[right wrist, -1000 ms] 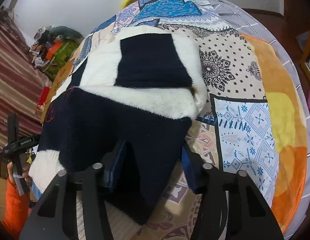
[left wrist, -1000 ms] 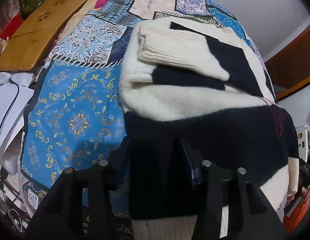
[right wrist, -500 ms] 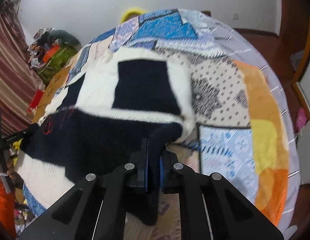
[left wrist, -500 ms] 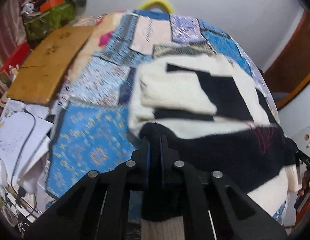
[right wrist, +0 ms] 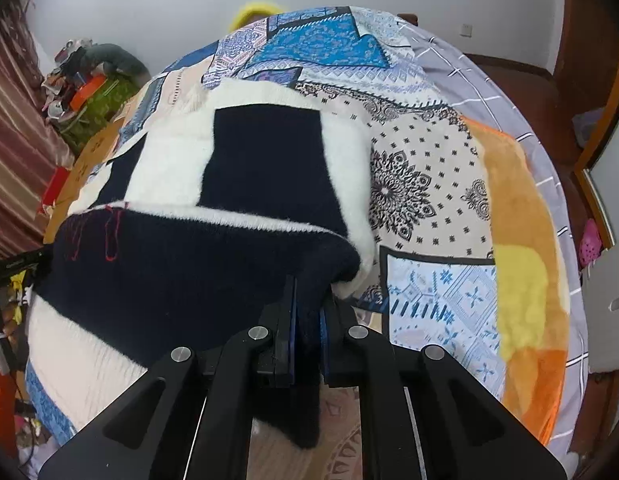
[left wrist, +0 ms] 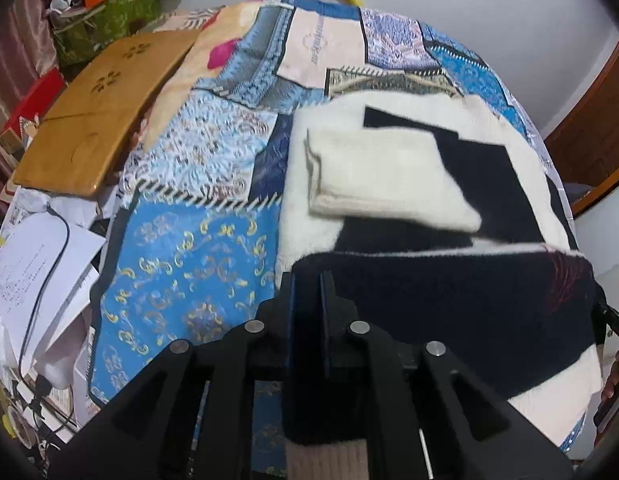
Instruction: Fold small clothes
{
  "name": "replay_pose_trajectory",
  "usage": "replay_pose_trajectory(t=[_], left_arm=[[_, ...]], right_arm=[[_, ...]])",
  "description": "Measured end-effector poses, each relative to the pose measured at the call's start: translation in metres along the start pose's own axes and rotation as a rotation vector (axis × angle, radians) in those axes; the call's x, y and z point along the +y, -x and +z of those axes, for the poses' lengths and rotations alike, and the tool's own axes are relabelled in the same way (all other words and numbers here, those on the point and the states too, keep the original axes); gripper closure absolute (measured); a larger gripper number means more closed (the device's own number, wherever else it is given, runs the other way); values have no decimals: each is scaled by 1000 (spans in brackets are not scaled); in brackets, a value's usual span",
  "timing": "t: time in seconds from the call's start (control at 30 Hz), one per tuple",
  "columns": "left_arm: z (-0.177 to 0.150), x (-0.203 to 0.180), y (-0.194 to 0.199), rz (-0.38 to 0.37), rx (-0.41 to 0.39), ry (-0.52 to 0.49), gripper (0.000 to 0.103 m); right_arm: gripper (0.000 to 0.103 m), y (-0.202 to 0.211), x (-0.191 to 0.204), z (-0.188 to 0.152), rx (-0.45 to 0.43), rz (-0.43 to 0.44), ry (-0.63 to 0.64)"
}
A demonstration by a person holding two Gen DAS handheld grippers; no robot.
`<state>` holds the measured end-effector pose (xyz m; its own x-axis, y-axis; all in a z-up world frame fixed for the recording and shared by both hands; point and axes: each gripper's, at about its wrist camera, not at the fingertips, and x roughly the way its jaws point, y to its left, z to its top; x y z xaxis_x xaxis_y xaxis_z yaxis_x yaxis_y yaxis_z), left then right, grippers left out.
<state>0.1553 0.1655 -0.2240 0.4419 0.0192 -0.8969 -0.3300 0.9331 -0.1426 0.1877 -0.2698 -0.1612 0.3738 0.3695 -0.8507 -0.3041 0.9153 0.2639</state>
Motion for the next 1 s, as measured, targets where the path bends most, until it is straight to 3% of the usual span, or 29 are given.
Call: replay_pose_trajectory(t=[0.03,0.1,0.17,0.23,0.57,0.83,1.0], left_arm=[[-1,0,0,-1,11,-1,85],[-5,0,2,3,21,-7,64],[-9,0,8,17,6,-21,58],[-12,0,11,16,9,-36,56],[-38,0,24,-4,39,-44,43],[-57,9,18,-62,96,17,43],[-71,12,17,-102,113,50,43]], right_arm=[[89,1,0,0,1,0,-4],[78,5,-3,0,13,8,-24],[68,10,-5,-2,0,9,-46],[63,14,-7,-5,-11,8,-53],[57,37,-7,-17,-15,5,-39],[57,18,1,-44,75,57,-48],[57,21,1,-53,70,86,-62]])
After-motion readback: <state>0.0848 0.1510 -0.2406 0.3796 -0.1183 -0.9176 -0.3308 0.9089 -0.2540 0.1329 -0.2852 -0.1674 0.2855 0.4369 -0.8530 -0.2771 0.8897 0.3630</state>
